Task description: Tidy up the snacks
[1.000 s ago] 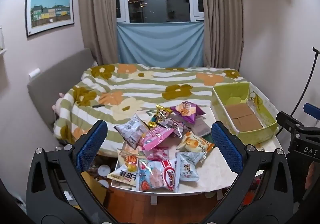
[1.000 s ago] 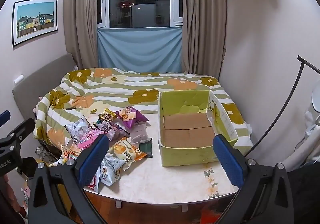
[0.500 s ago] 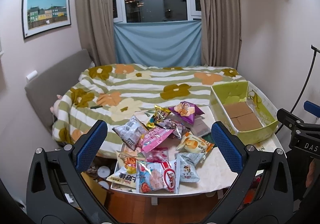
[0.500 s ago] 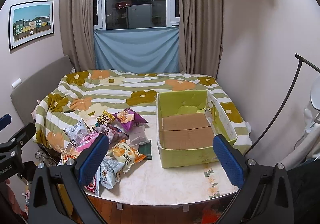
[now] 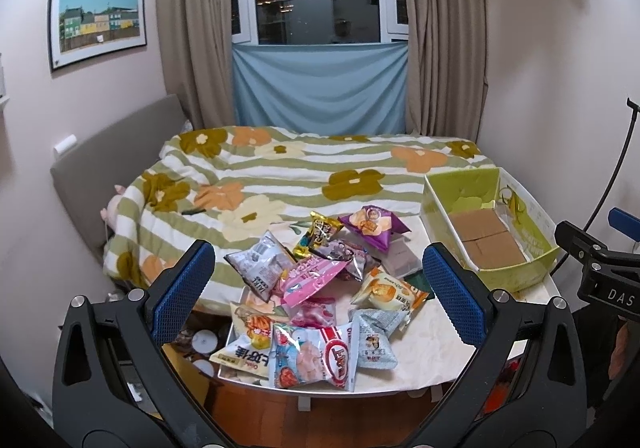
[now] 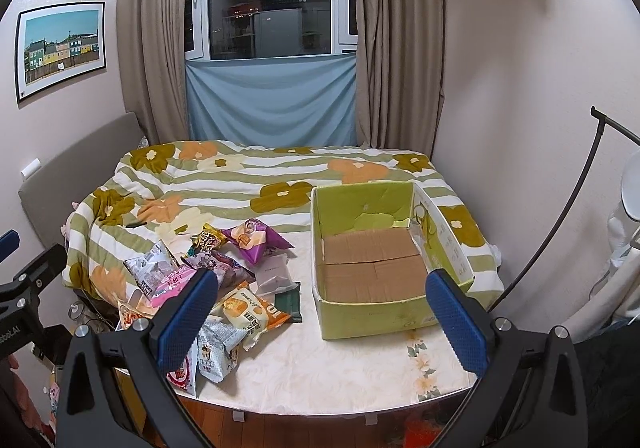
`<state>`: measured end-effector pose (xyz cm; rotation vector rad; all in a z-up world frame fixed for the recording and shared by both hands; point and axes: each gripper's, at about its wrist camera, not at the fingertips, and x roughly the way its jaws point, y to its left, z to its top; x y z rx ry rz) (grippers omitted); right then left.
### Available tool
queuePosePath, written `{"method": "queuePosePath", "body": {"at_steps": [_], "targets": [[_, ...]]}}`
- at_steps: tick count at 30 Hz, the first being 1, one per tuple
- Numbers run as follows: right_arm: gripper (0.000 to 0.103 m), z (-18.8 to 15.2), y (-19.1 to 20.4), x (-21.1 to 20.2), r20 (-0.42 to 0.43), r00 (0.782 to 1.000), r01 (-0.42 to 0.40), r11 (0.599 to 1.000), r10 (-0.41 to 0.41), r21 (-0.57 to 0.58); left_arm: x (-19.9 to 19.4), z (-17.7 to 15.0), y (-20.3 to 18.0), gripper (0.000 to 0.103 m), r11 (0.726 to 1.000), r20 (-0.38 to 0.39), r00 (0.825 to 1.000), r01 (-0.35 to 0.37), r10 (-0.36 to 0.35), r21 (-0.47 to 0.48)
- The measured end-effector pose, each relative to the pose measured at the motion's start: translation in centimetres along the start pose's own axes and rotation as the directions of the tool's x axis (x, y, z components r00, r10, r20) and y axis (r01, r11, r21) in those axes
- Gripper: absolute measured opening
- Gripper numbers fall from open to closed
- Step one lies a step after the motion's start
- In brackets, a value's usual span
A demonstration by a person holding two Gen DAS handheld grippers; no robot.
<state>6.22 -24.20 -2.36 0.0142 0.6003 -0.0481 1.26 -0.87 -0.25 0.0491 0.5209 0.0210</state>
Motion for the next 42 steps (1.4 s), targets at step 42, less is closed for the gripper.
{"method": "queuePosePath", "body": {"at_steps": [42], "targets": [[0.103, 0.2, -0.2, 0.2, 0.001, 1.000, 0.000, 1.000, 0.000, 0.006, 0.1, 0.0, -1.0, 0.103, 1.000, -0.009, 1.000, 0.008, -0.008, -0.005]]}}
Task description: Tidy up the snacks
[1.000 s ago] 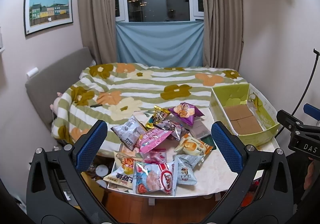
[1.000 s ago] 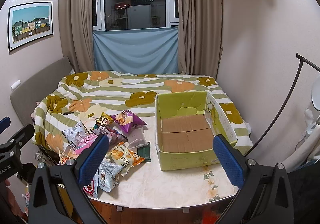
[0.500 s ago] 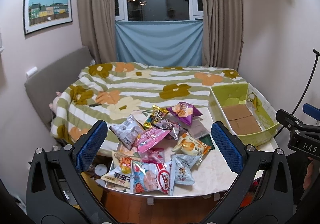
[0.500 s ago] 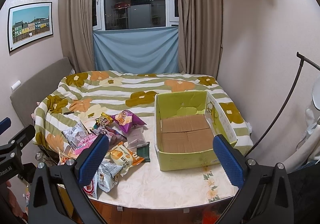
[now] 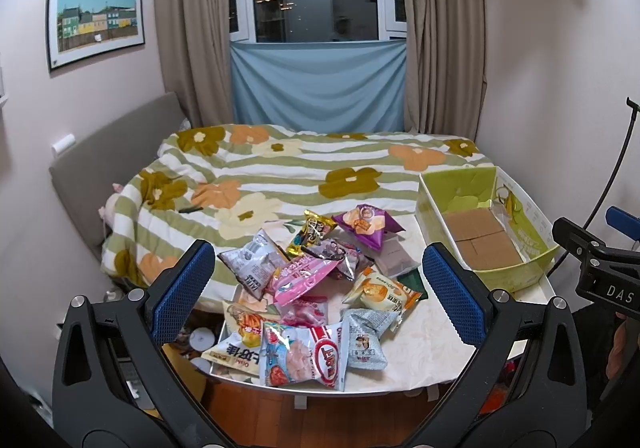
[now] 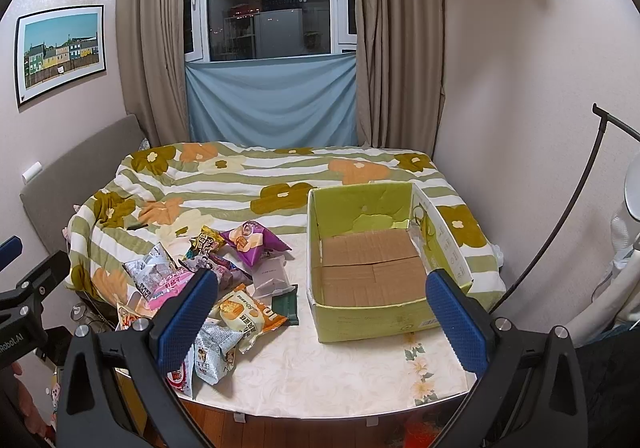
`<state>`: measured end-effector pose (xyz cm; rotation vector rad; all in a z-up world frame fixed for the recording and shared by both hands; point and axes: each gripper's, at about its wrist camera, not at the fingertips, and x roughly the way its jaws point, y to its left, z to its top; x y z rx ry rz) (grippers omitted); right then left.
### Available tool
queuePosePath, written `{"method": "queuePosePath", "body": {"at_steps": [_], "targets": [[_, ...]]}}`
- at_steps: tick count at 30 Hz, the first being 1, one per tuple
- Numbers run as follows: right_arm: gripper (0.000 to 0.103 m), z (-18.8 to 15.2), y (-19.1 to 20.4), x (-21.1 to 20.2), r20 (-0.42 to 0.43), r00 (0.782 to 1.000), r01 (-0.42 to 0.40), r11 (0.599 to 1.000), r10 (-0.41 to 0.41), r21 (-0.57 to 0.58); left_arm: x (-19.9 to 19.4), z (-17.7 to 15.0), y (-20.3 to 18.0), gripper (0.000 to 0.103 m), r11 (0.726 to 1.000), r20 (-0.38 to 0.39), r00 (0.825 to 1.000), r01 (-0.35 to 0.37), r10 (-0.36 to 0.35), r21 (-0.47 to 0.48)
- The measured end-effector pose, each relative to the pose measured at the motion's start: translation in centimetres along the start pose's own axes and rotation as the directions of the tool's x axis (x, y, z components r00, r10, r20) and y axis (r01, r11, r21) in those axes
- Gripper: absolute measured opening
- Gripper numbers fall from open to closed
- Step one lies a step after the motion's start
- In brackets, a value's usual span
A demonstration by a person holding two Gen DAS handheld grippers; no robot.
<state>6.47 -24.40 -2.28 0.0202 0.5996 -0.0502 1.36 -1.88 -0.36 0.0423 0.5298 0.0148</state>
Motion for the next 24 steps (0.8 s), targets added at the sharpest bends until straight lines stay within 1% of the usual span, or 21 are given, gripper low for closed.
{"method": "queuePosePath", "body": {"at_steps": [10, 11, 14, 16, 20, 21, 24], "targets": [[0.103, 0.0, -0.1, 0.0, 0.001, 1.000, 0.000, 1.000, 0.000, -0.001, -0.1, 0.1, -0.1, 0.103, 1.000, -0.001, 1.000, -0.002, 0.002, -0.002], [0.103, 0.4, -0.2, 0.0, -0.001, 1.000, -0.003, 1.000, 0.003, 0.001, -0.1, 0.3, -0.1, 0.103, 1.000, -0.008, 1.000, -0.004, 0.004, -0.005], [0.103, 1.2, -0.4, 0.1, -0.019, 0.999, -0.030, 1.000, 0.030, 0.004, 0.2, 0.7, 0.3, 0.103, 1.000, -0.040, 0.999, -0.003, 0.002, -0.021], [0.103, 1.6, -0.4, 0.4, -0.033, 0.998, -0.048, 0.999, 0.048, -0.007, 0.8, 0.3, 0.6, 0.103, 1.000, -0.075, 0.997, -0.001, -0.001, -0.027], [0.103, 0.4, -0.7, 1.5, -0.080, 0.993, -0.094, 0.995, 0.092, -0.022, 2.1, -1.3, 1.4, 0.103, 0.999, -0.138, 0.990, -0.015, 0.009, -0.043], [0.103, 0.0, -0.5, 2.3, -0.105, 0.987, -0.121, 0.992, 0.117, -0.029, 2.5, -1.9, 1.5, 0.103, 0.999, -0.151, 0.988, -0.016, 0.009, -0.046], [0.103, -1.8, -0.1, 4.1, -0.141, 0.975, -0.178, 0.983, 0.171, -0.038, 4.1, -3.7, 1.9, 0.103, 0.999, -0.195, 0.981, -0.011, 0.003, -0.040]]}}
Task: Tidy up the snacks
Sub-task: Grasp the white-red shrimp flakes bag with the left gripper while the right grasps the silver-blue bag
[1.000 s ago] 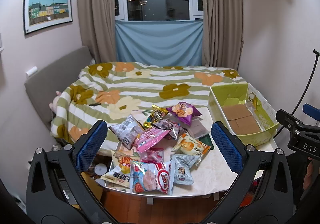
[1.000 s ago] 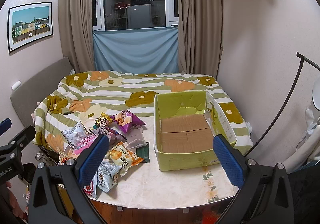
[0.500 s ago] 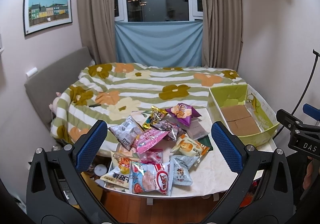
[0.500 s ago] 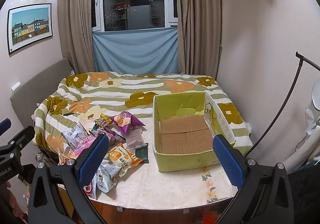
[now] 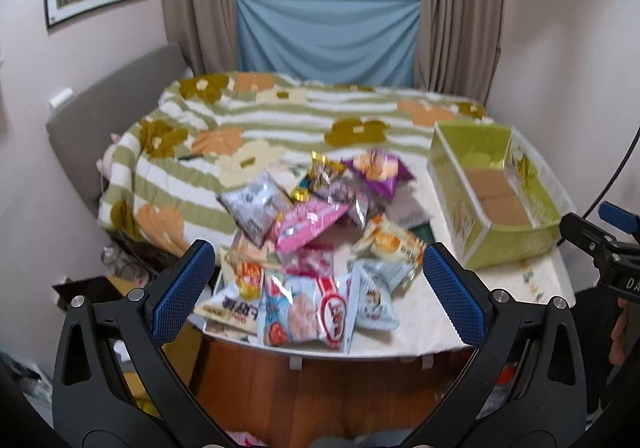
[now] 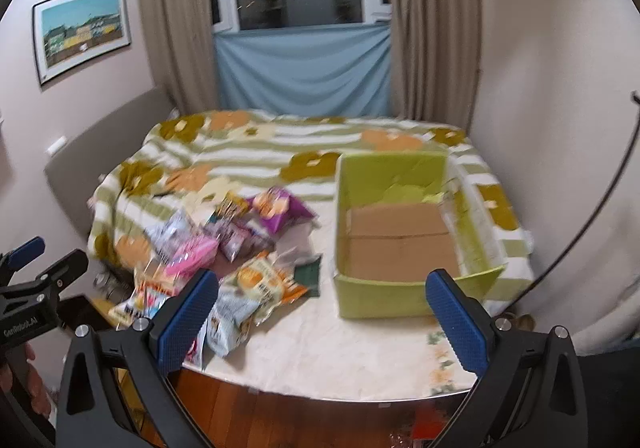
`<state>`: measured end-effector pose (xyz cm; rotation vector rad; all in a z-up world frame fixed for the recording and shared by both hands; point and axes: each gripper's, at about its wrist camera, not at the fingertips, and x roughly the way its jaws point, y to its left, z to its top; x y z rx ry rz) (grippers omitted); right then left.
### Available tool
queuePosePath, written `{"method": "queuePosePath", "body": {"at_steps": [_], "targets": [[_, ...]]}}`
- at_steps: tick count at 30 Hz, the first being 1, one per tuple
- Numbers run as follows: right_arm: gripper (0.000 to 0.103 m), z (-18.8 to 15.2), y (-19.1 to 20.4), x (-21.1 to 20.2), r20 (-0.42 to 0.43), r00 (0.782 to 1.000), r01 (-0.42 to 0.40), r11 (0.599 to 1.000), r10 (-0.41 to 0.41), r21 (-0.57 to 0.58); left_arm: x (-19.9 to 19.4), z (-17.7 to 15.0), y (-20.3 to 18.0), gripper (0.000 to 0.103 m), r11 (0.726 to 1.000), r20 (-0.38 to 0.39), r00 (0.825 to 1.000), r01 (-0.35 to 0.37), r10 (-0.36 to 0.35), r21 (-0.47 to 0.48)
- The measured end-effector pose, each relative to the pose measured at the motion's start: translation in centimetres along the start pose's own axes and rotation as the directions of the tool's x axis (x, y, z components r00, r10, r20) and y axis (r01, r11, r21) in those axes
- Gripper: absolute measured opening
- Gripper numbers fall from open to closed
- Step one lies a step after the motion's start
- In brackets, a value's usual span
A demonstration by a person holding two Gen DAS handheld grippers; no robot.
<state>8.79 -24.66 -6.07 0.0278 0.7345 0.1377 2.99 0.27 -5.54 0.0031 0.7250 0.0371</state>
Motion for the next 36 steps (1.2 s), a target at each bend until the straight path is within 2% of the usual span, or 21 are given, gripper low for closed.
{"method": "queuePosePath", "body": {"at_steps": [3, 7, 11, 17, 24, 28, 32, 36], "targets": [[0.103, -1.1, 0.0, 2.5, -0.056, 0.997, -0.054, 0.998, 0.054, 0.018, 2.8, -1.3, 0.8, 0.103, 1.000, -0.074, 0.997, 0.026, -0.026, 0.005], [0.103, -2.5, 0.5, 5.8, -0.127, 0.981, -0.136, 0.988, 0.144, 0.072, 6.7, -3.3, 2.2, 0.103, 0.996, -0.151, 0.985, 0.085, -0.085, -0.007], [0.103, -3.9, 2.0, 9.4, -0.188, 0.966, -0.163, 0.982, 0.178, 0.095, 10.5, -4.7, 3.0, 0.103, 0.993, -0.218, 0.969, 0.117, -0.113, 0.004], [0.103, -5.8, 3.8, 14.0, -0.270, 0.932, -0.208, 0.967, 0.243, 0.149, 15.4, -7.3, 4.3, 0.103, 0.984, -0.328, 0.928, 0.179, -0.174, -0.013], [0.103, -7.5, 5.5, 17.8, -0.342, 0.895, -0.229, 0.954, 0.285, 0.195, 19.3, -9.3, 4.2, 0.103, 0.971, -0.419, 0.879, 0.238, -0.227, -0.027], [0.102, -8.3, 6.3, 19.5, -0.375, 0.881, -0.228, 0.953, 0.290, 0.200, 20.5, -9.9, 3.2, 0.103, 0.972, -0.436, 0.877, 0.234, -0.200, 0.026], [0.088, -9.0, 6.6, 20.9, -0.413, 0.856, -0.233, 0.945, 0.311, 0.229, 21.2, -10.1, 2.5, 0.103, 0.972, -0.447, 0.877, 0.225, -0.173, 0.066], [0.085, -9.4, 6.8, 21.7, -0.429, 0.844, -0.236, 0.941, 0.322, 0.243, 21.5, -10.0, 2.3, 0.101, 0.970, -0.446, 0.877, 0.233, -0.179, 0.068]]}}
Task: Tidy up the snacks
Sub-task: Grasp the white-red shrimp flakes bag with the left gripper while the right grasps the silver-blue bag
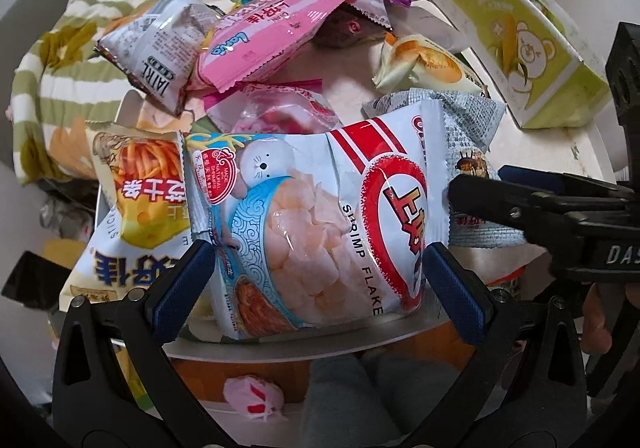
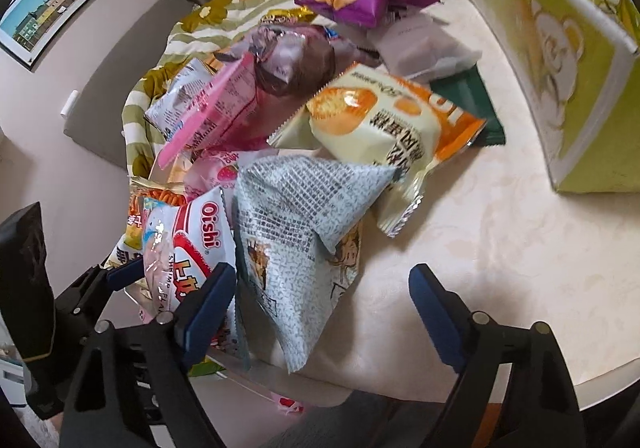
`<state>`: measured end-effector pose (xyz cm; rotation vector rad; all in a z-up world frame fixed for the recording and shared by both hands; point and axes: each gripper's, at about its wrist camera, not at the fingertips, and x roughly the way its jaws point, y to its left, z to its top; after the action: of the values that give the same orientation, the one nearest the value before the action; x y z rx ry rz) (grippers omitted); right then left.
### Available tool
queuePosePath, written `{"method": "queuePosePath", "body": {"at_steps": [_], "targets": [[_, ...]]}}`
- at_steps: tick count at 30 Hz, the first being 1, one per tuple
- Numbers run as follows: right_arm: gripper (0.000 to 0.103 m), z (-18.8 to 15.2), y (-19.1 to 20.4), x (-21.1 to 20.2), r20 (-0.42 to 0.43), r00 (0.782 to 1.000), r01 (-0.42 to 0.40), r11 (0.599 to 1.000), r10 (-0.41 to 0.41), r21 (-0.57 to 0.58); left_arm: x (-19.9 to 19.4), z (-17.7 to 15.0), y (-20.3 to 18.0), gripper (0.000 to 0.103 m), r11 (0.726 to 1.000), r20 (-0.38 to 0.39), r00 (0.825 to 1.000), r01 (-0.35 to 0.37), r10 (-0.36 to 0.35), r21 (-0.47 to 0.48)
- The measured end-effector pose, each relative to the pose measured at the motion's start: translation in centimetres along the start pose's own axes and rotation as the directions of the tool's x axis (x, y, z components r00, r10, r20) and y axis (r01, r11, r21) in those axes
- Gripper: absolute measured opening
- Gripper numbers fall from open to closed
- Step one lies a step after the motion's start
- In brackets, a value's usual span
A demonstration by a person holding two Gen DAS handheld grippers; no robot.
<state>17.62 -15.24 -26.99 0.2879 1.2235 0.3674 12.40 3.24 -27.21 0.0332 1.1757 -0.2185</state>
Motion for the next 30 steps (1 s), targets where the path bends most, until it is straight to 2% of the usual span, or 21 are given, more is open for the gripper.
{"method": "queuePosePath", "body": {"at_steps": [2, 3, 6, 16, 25, 27, 30], "targets": [[0.083, 0.0, 0.2, 0.3, -0.002, 1.000, -0.004, 1.000, 0.004, -0.006, 0.1, 0.2, 0.1, 0.099, 1.000, -0.005, 1.000, 0.012, -0.012, -0.003], [0.080, 0.0, 0.2, 0.5, -0.004, 1.000, -0.006, 1.000, 0.006, -0.008, 0.3, 0.2, 0.1, 0.093, 1.000, -0.011, 1.000, 0.017, -0.017, -0.004], [0.075, 0.1, 0.5, 1.1, -0.015, 1.000, -0.028, 1.000, 0.028, -0.004, 0.5, 0.2, 0.2, 0.086, 1.000, -0.030, 0.999, 0.022, -0.022, -0.001], [0.075, 0.5, 0.2, 1.1, 0.004, 0.997, -0.072, 0.997, 0.072, 0.021, -0.1, 0.2, 1.0, 0.076, 0.997, -0.014, 0.997, 0.075, -0.076, -0.033], [0.074, 1.5, -1.0, 2.0, 0.025, 0.986, -0.165, 0.980, 0.163, 0.110, -0.9, 0.3, 1.8, 0.071, 0.991, 0.005, 0.993, 0.114, -0.114, -0.065], [0.060, 1.6, -1.1, 2.0, 0.026, 0.983, -0.185, 0.977, 0.183, 0.110, -1.0, 0.3, 1.9, 0.070, 0.992, 0.006, 0.994, 0.110, -0.110, -0.060], [0.049, 1.7, -1.5, 1.6, 0.035, 0.980, -0.200, 0.974, 0.197, 0.109, -0.9, 0.3, 2.3, 0.069, 0.987, 0.006, 0.991, 0.133, -0.133, -0.086]]}}
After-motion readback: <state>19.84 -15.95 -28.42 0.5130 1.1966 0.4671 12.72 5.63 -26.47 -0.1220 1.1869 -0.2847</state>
